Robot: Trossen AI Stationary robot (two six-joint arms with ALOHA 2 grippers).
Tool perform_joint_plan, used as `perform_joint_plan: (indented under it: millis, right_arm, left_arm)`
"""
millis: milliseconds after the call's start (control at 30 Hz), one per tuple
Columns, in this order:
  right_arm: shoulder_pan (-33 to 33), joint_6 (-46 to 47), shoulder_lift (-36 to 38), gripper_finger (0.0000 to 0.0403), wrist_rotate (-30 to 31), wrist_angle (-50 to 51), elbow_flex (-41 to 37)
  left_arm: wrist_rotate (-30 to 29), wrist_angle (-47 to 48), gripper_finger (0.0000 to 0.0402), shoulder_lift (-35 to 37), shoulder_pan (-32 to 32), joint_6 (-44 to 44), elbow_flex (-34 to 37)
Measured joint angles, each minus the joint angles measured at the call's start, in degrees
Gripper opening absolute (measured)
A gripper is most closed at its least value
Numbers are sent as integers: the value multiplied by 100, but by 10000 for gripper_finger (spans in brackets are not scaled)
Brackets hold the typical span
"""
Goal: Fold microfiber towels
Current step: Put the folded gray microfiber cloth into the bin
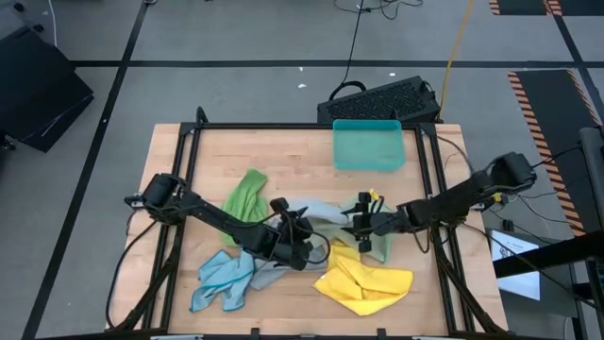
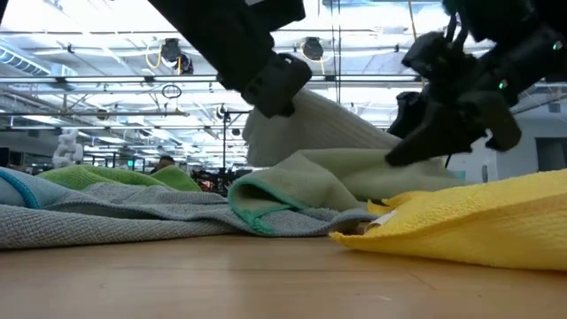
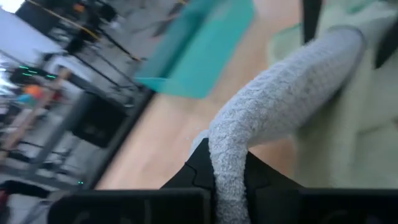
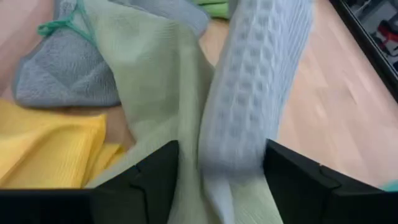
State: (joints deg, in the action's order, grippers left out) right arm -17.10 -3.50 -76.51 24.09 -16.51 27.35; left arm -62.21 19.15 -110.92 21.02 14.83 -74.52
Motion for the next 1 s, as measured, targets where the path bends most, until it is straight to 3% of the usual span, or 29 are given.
perform_joint_plan:
  millis: [167,367,467,633,800,1000]
  right_arm:
    - [-28,116,896,234,-47,721,-2]
    - [-33,143,1484,235,-932,1392,-4]
    - [-19,143,1549,235,-1034,1321,-4]
    - [228,-22,1530,235,-944,813,-30]
    - [576,-305,1525,236,-1410,-452,-563]
    - [821,186,1528,236,-1962,-1496,-1040]
  left_arm:
    - [-512,161,18,55,0,-5,0]
    - [-1009,263,17,192,57,-532,0]
    - [-1017,187,17,250,132,-993,-4]
    - [-1013,200,20,309,296,-1591,0]
    - [-1234,184,17,492,505,-1797,2]
    - [-820,-156,17,627,628,-2074,0]
